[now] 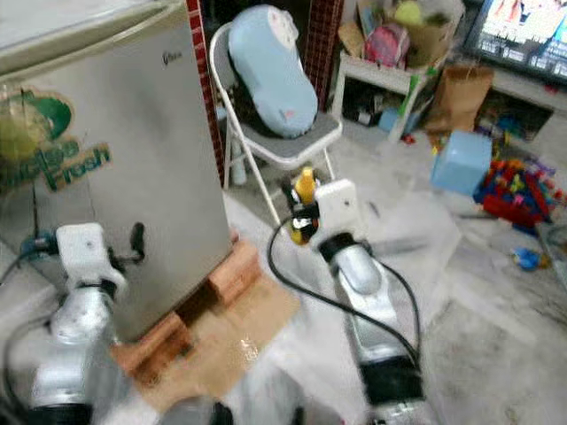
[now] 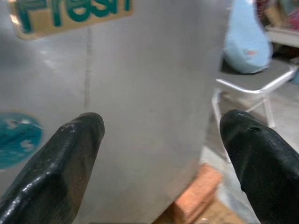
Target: Restocking fridge
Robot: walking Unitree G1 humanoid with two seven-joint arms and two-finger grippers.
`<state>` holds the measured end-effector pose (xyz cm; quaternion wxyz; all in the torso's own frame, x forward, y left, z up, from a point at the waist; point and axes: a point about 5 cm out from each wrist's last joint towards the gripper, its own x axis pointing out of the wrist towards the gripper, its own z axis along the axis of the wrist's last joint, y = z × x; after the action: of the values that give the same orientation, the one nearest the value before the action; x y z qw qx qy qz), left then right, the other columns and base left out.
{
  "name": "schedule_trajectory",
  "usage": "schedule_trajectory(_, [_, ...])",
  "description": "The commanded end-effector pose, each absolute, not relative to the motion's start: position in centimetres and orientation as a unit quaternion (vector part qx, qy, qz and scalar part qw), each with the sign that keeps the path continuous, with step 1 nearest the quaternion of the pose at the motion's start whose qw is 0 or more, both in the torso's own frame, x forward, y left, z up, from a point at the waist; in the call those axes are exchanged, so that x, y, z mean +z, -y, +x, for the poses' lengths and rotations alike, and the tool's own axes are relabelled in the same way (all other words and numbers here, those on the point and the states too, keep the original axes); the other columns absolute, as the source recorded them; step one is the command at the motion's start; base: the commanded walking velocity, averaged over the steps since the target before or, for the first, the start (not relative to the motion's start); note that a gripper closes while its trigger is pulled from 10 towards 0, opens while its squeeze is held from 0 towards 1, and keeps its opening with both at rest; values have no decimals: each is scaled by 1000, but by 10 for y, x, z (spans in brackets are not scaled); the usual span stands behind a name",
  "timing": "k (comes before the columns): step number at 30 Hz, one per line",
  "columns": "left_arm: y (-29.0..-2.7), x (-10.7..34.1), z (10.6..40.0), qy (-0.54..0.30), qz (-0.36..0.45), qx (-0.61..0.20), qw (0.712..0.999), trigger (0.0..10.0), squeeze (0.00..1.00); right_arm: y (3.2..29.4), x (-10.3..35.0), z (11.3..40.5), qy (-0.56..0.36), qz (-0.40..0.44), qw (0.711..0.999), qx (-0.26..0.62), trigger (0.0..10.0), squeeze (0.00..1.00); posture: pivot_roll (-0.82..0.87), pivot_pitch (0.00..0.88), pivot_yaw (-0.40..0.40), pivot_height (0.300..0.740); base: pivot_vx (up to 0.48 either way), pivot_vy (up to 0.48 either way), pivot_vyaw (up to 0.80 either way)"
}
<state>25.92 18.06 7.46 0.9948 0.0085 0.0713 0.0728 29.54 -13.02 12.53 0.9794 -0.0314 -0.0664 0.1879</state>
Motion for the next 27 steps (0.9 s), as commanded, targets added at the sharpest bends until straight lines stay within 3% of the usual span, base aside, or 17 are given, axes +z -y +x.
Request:
schedule_trajectory(1, [-186, 79, 259, -57, 23, 78, 995, 10000, 0, 125, 137, 298, 92, -28, 976, 195, 10000, 0, 33, 0, -43, 740, 0, 0, 0])
schedule_trajectory(17, [-181, 78, 257, -56, 12, 72, 996, 10000, 0, 125, 134, 297, 86, -35, 976, 196, 10000, 0, 32, 0, -47, 740, 0, 0, 0])
schedule_trajectory(27, [-179, 77, 256, -58, 8, 62, 996, 10000, 0, 126, 134, 296, 83, -37, 976, 197, 10000, 0, 29, 0, -50, 740, -364, 229, 0])
